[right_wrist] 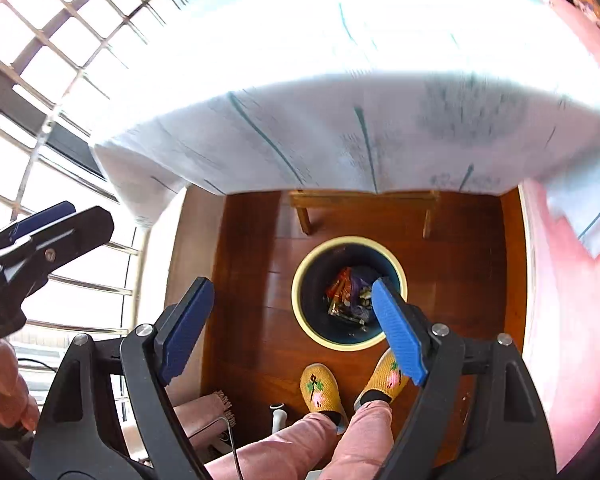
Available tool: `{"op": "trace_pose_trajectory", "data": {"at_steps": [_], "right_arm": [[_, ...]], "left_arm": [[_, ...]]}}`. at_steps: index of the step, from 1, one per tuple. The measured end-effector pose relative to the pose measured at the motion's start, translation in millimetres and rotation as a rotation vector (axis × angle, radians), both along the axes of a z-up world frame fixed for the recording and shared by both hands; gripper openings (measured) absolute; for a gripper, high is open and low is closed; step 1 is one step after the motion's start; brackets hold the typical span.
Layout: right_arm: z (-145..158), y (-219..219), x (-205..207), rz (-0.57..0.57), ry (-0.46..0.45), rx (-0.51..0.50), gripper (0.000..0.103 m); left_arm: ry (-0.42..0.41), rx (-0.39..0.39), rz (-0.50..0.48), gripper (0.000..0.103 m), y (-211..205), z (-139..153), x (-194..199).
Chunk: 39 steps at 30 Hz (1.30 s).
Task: Collect trash
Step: 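Raise both tools back toward the table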
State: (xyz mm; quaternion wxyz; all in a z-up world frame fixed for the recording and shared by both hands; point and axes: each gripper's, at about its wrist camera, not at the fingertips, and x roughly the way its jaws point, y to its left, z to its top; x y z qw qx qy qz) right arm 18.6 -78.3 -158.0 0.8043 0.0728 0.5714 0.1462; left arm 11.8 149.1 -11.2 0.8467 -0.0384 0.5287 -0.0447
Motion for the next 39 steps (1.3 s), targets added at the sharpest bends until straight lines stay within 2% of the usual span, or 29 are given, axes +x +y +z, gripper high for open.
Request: {"op": "trace_pose_trajectory", "data": {"at_steps": [6,10,16,21,26,34,39], "right_arm": [[73,17,-9,0.028,-0.053,0.006,0.079],[111,32,-1,0.053,-0.091,-0.021,0.079],[153,46,6,0.039,-0.197,-0.052,0.079],[159,38,18,-0.031,-0.212,-0.057,0.079],[162,29,36,-0.101,-0.220,-0.020,0.079],[167,47,54,-0.050,-0.251,-0.036,0.079],[161,44,77,-0.015,-0.266,-0.049,0.079]], "left_arm": [[-0.069,-0.039,0.040,0.081,17,59,3],[-0.075,-0.053,0.058,0.081,32,77,7],[-0.127,-0.004,0.027,0.081,37,94,9],[-0.143,0.003,0.027,0.081,41,102,14],[-0.162,0.026,0.006,0.081,40,105,22],[-0.144,0.015,0.033,0.081,48,97,51],[-0.130,0.022,0.062,0.081,44,89,87]]}}
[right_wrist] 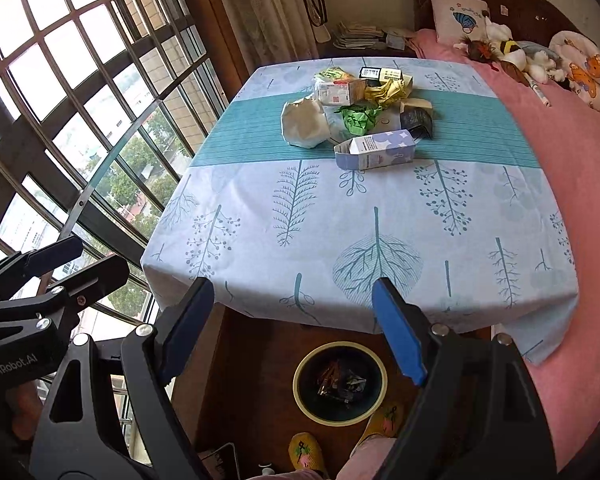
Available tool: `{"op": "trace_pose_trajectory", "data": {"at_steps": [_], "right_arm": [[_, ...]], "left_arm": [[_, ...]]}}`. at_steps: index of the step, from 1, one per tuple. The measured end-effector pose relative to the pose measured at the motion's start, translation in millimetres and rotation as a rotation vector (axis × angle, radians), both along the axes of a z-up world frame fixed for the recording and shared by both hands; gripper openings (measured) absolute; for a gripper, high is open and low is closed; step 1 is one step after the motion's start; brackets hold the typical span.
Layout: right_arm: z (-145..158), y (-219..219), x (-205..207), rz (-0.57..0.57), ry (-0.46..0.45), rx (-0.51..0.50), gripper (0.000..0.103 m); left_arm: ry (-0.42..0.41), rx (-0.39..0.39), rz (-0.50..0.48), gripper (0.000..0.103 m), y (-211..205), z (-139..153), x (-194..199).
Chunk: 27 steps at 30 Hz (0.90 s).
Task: Collect trash
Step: 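Raise both tools back toward the table, then grasp the white-purple box with the right tool while the left tool grasps the beige paper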
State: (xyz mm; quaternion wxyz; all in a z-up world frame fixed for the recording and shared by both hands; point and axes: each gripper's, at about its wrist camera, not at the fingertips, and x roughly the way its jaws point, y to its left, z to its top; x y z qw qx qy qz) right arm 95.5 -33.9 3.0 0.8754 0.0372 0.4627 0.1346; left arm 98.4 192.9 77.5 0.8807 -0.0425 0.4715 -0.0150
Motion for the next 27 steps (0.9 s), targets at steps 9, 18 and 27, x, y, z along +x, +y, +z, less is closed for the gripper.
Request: {"op": "trace_pose_trajectory", "data": {"at_steps": [9,18,27], "right_arm": [[-18,-26,105,0.132,-0.032,-0.063,0.079],[-61,-55,229,0.415,-0.032,-0.198,0.079],[-108,-46,291,0.688,-0.002,-0.292,0.079]], "left_arm": [[0.014,0.026,0.076,0.081,-34,-10,109],[0.118,0.016,0.138,0.081,-68,-44,230],[0.183,0.031,0.193,0.081,-74,-77,286]]}}
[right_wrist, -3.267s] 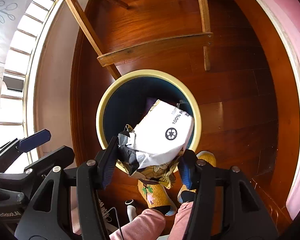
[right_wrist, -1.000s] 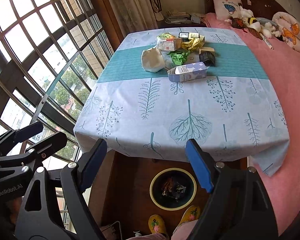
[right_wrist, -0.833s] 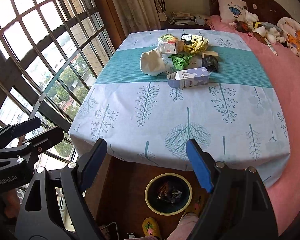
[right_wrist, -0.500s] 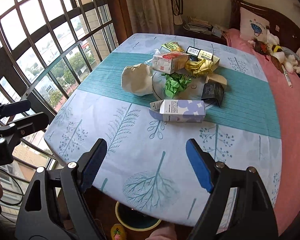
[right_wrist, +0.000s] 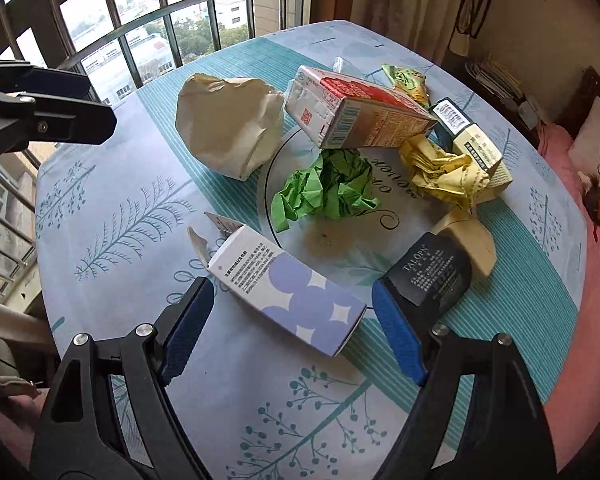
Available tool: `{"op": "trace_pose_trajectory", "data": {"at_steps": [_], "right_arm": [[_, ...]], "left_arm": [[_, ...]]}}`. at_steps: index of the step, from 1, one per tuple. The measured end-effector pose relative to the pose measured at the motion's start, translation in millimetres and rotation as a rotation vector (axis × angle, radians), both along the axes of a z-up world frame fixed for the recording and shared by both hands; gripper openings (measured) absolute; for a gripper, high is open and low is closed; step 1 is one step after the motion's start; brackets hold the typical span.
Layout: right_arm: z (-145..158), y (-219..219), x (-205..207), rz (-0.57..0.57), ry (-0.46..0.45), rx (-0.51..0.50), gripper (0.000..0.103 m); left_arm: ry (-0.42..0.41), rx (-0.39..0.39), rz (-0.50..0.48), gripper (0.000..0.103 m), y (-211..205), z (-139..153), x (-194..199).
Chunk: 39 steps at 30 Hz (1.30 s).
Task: Collect trash
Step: 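Grasp the white-purple box with the right tool while the left tool grasps the beige paper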
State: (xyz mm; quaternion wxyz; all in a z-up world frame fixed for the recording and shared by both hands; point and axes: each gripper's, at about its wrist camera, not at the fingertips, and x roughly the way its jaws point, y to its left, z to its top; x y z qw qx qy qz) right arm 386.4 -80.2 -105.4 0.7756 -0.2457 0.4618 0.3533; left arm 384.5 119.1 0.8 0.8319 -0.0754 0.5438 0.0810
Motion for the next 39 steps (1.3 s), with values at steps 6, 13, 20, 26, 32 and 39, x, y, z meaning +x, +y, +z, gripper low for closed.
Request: {"op": "trace_pose_trajectory", "data": {"at_steps": [6,13,20,26,32,39], "right_arm": [[-19,8,18,0.078,0.133,0.002,0.046],[-25,-6,34,0.061,0.240,0.040,0.036],[-23,-44,65,-0.095,0.328,0.150,0.036],[-24,-65,75,-0.162,0.352,0.189,0.036],[-23,-62,50,-0.164,0.359,0.194,0.036],[-21,-52,34,-0.202,0.365,0.196,0.036]], "left_arm": [[0.046,-0.044,0.061,0.080,13,-20,32],[0.080,-0.111,0.053,0.079,20,-40,63],[0.127,-0.164,0.024,0.079,16,-66,91],[0.157,-0.231,0.061,0.068,14,-89,103],[0.135,-0.185,0.064,0.048,-1,-87,100],[0.136,-0.102,0.038,0.035,-18,-76,65]]}}
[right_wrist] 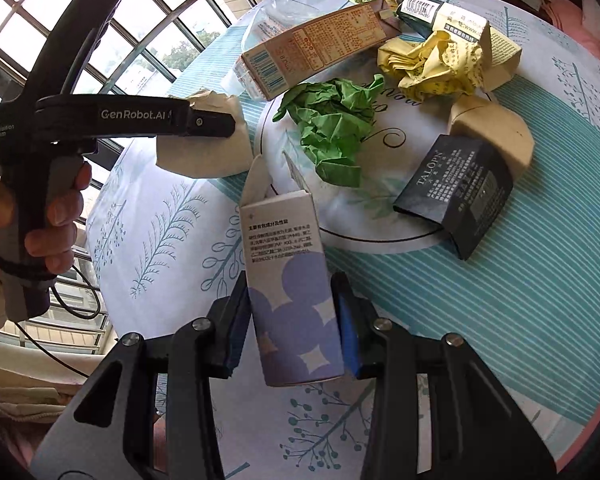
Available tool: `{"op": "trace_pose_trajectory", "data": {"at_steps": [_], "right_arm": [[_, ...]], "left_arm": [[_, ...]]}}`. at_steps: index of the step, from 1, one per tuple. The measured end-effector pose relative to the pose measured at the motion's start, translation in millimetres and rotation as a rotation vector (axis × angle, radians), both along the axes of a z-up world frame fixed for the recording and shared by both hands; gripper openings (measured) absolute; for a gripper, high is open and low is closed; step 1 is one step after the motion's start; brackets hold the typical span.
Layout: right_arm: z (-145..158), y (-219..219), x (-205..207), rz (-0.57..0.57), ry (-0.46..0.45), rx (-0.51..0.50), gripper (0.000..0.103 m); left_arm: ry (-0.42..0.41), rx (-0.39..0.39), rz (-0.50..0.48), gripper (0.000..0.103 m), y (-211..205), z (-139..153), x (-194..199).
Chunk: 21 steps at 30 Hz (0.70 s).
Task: Collect trash
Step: 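Grasp the white-purple box with the right tool while the left tool grasps the beige paper, then carry both items over the wastebasket and open both tools to drop them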
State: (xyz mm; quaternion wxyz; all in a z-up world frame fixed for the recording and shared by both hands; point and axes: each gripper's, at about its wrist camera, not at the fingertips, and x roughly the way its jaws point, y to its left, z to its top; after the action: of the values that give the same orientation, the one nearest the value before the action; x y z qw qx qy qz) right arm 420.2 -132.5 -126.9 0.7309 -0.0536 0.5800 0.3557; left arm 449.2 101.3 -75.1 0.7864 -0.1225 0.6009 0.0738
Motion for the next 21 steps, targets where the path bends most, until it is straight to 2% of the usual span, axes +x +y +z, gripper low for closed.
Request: {"op": "trace_pose_trajectory", "data": {"at_steps": [11,15,21], "right_arm": [[16,-5,-36,-0.110,-0.006,-0.009,0.036],[29,-3,-67,-0.147,-0.031,-0.006,0.036],[53,-10,-126,-0.262,-0.080,0.022,0.036]], "left_arm": [[-0.089,0.098,-0.128,0.035,-27,54,-92],[-0.137,0.117,-0.181,0.035,-27,75,-132],[-0.230,0.154,-0.267,0.035,-16,104,-197]]}}
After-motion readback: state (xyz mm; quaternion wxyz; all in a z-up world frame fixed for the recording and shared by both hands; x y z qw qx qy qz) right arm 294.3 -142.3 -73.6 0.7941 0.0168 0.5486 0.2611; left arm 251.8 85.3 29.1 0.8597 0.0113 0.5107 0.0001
